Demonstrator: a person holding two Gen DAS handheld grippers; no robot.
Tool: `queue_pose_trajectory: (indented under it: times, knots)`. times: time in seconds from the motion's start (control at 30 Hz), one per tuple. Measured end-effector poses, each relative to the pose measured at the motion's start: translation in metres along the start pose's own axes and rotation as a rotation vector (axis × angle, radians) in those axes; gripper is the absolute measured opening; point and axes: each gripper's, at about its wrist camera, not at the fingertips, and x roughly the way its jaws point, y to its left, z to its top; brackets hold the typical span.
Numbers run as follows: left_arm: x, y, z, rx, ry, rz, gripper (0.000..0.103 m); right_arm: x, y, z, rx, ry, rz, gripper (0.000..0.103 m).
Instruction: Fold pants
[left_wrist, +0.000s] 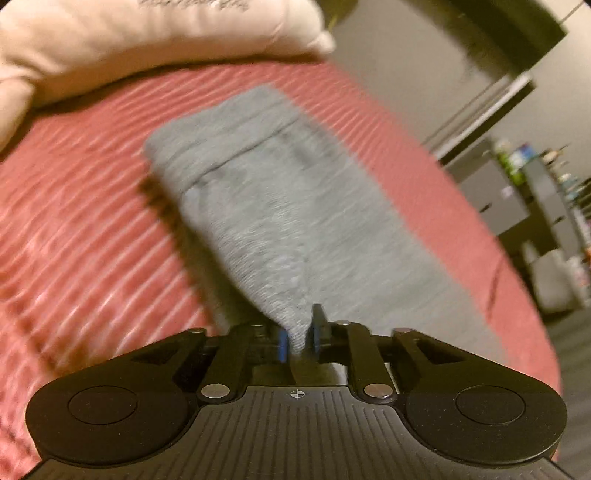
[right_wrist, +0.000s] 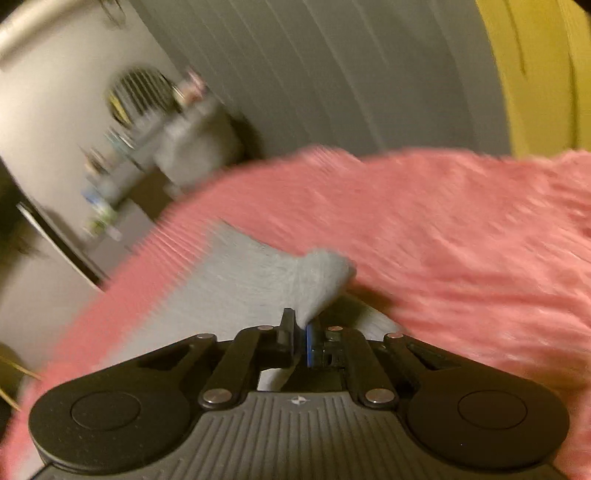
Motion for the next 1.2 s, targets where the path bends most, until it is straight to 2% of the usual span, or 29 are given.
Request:
queue_pose_trajectory:
  times: [0.03,0.07,0.1,0.13,0.17,0.2,0.23,0.27,0.3,0.4,0.43,0.5,0.57,0.6,0.67,0.73,0.8,0.93,1.03,1.1,1.2]
  knots:
    - [-0.002,-0.002,-0.002,0.004,-0.014,0.065,0.04,0.006,-0.007,-0.002,0.011,0.04,-0.044,0.012]
    - [-0.007,-0.004,-0.004,0.006,-0.036,0.111,0.057,0.004,-0.014,-0.002,0.046,0.029,-0.024,0.012]
    - [-0.015,-0.006,-0.006,0.01,-0.067,0.14,0.065,-0.001,-0.02,-0.003,0.088,0.014,-0.014,0.017]
    - [-0.024,-0.01,-0.008,0.019,-0.103,0.149,0.067,-0.006,-0.024,-0.001,0.119,0.006,-0.017,0.018]
    - [-0.032,-0.015,-0.01,0.034,-0.129,0.15,0.072,-0.009,-0.028,0.002,0.144,-0.001,-0.015,0.027]
    - [-0.039,-0.02,-0.012,0.055,-0.156,0.15,0.076,-0.013,-0.031,0.003,0.165,-0.01,-0.012,0.054]
    - [-0.045,-0.027,-0.015,0.078,-0.185,0.148,0.078,-0.014,-0.033,0.005,0.184,-0.014,-0.025,0.071]
    - [-0.051,-0.034,-0.018,0.107,-0.211,0.135,0.085,-0.015,-0.038,0.005,0.202,-0.01,-0.046,0.082]
    - [-0.054,-0.043,-0.021,0.141,-0.224,0.119,0.092,-0.014,-0.04,0.006,0.213,-0.015,-0.04,0.081]
    - [-0.048,-0.076,-0.038,0.241,-0.214,0.077,0.094,-0.01,-0.044,0.003,0.24,0.008,0.018,0.077]
    - [-0.039,-0.087,-0.044,0.262,-0.185,0.067,0.094,-0.01,-0.043,0.002,0.248,0.011,0.034,0.073]
    - [-0.024,-0.102,-0.06,0.282,-0.118,0.026,0.094,-0.01,-0.043,0.002,0.261,0.017,0.086,0.056]
    - [-0.01,-0.112,-0.077,0.288,-0.064,-0.008,0.094,-0.008,-0.049,-0.002,0.293,0.045,0.136,0.054]
    - [-0.002,-0.115,-0.086,0.291,-0.037,-0.016,0.093,-0.005,-0.049,-0.002,0.292,0.057,0.134,0.054]
    - [0.016,-0.125,-0.098,0.323,0.013,-0.003,0.093,0.003,-0.054,-0.002,0.304,0.075,0.137,0.054]
    - [0.024,-0.133,-0.107,0.393,0.02,0.022,0.093,0.005,-0.058,-0.001,0.351,0.067,0.175,0.052]
    - [0.025,-0.138,-0.109,0.43,0.006,0.053,0.093,0.004,-0.057,0.001,0.343,0.047,0.196,0.012]
    - [0.022,-0.134,-0.113,0.414,0.002,0.055,0.093,-0.006,-0.042,0.0,0.223,-0.013,0.192,0.012]
    - [0.025,-0.136,-0.114,0.405,0.002,0.057,0.093,-0.009,-0.038,0.0,0.213,-0.049,0.249,0.015]
    - [0.023,-0.137,-0.114,0.41,-0.001,0.06,0.093,-0.001,-0.041,0.002,0.245,-0.02,0.219,0.026]
    - [0.024,-0.14,-0.116,0.414,-0.002,0.06,0.093,0.019,-0.047,0.003,0.294,0.039,0.202,0.03]
